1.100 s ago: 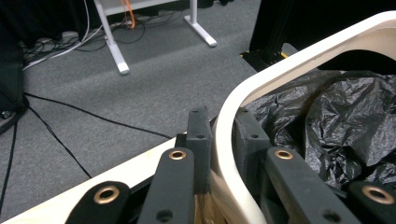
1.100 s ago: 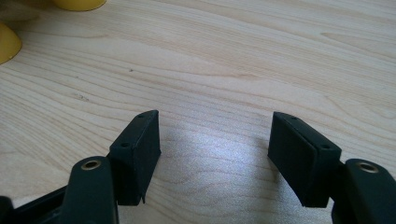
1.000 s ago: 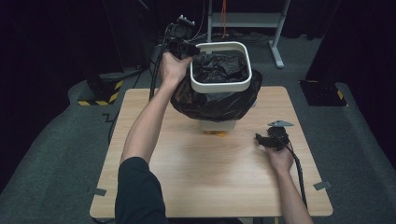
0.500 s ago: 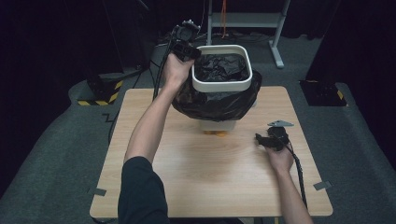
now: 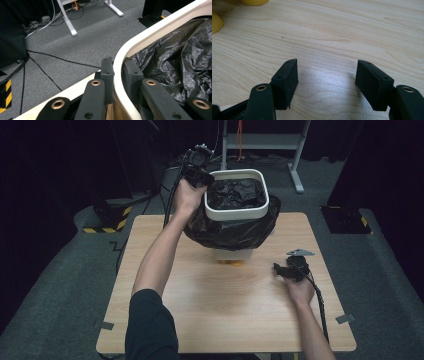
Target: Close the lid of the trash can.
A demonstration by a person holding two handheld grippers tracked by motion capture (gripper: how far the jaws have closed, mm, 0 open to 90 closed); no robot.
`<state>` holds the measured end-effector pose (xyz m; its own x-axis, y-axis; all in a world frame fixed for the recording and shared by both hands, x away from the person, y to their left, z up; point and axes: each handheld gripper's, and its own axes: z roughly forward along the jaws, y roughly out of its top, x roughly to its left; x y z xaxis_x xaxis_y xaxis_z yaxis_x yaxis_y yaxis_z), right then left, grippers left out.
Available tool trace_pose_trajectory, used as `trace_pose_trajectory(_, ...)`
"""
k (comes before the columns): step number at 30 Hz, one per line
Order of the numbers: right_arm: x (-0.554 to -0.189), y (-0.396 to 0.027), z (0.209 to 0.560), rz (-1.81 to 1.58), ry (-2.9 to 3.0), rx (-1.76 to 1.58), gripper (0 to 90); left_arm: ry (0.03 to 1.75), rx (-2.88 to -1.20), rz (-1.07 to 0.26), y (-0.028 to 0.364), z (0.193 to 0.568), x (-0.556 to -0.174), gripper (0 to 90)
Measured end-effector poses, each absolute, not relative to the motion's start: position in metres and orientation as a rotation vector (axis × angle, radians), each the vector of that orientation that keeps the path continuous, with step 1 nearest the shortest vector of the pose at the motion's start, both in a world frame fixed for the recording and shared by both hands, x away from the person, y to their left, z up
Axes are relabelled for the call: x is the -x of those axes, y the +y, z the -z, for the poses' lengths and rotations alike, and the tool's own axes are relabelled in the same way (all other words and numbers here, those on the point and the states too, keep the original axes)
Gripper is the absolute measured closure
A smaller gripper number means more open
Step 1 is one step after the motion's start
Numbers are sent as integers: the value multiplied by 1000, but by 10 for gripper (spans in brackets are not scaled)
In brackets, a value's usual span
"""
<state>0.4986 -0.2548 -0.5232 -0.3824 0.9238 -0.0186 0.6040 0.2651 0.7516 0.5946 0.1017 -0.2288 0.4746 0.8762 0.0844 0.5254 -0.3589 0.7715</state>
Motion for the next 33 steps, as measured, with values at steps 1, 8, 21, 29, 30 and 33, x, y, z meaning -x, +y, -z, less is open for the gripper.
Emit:
trace_pose_trajectory(1,-499,-255,523,-928,2082,-1379,346,1156,-2039,-659,102,229,-595,795)
trace_pose_trajectory(8,-499,-255,523,-933,2087,-1378,355,1149,-2033,-666,102,230,-596,793)
trace_pose_trajectory(21,-495,-253,519,-939,2123,-1393,402,1128,-1920,-572,113,237,-597,712)
trace_pose_trajectory(29,-482,-256,483,-1100,2131,-1283,388,1117,-1852,-576,119,242,-595,604)
trace_pose_trajectory(30,-481,-255,476,-1106,2147,-1280,386,1110,-1845,-577,119,242,-594,604)
trace_pose_trajectory(33,-478,-254,456,-1161,2136,-1252,370,1098,-1823,-576,119,243,-592,605)
